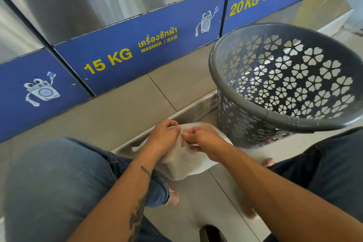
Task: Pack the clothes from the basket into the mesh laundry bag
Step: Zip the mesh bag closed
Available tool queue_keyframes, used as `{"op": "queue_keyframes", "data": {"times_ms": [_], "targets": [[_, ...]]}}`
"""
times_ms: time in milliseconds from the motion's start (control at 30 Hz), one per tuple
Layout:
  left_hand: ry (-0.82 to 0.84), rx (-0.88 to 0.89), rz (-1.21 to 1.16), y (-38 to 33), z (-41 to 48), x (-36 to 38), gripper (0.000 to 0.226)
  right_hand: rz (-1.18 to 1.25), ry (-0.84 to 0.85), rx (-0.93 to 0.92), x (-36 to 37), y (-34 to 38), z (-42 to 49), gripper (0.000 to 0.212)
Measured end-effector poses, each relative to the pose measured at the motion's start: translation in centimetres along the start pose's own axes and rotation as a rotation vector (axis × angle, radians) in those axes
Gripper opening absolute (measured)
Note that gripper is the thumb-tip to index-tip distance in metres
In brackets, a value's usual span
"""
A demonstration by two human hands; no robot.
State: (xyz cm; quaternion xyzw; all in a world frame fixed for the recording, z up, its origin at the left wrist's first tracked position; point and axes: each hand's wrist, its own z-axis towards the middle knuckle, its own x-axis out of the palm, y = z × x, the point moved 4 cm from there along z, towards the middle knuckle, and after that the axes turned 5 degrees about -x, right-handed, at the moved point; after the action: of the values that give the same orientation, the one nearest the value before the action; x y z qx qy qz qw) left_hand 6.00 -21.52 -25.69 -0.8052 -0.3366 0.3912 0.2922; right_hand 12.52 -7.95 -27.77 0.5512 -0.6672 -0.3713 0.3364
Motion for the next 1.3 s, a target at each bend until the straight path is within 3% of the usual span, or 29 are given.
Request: {"op": "queue_keyframes", "data": {"times_ms": [367,567,667,900,1033,1133,1300], "targets": [[-0.036,-0.031,-0.175,0.6,0.6,0.7,0.01,0.004,-0.063,0.063,0.2,-0.8,-0.2,0.027],[-0.092,-0.048,-0.198,0.8,0.6,0.5,0.012,-0.16,-0.074,0.039,1.0,-1.4,-0.4,0.007],[-0.091,-0.06,-0.219,0.9,1.1,0.0,0.011,-0.043,-0.097,0.026,1.2,-2.1,-0.4,0.023],[-0.037,-0.04,-0.2,0.6,1.2,0.3,0.009,0.07,-0.034,0.1,-0.1,-1.3,-0.1,0.005],[0.005,-0.021,-0.198,0.4,1.2,0.7,0.009,-0.199,-0.179,-0.136,-0.8,-0.8,0.4,0.007],[-0.001,-0.013,-0.184,0.3,1.2,0.7,0.008,-0.37,-0.186,-0.312,-0.5,-0.4,0.3,0.01],[-0.022,-0.007,-0.188,0.3,1.2,0.7,0.01,-0.487,-0.133,-0.351,-0.3,0.1,0.3,0.006]]}}
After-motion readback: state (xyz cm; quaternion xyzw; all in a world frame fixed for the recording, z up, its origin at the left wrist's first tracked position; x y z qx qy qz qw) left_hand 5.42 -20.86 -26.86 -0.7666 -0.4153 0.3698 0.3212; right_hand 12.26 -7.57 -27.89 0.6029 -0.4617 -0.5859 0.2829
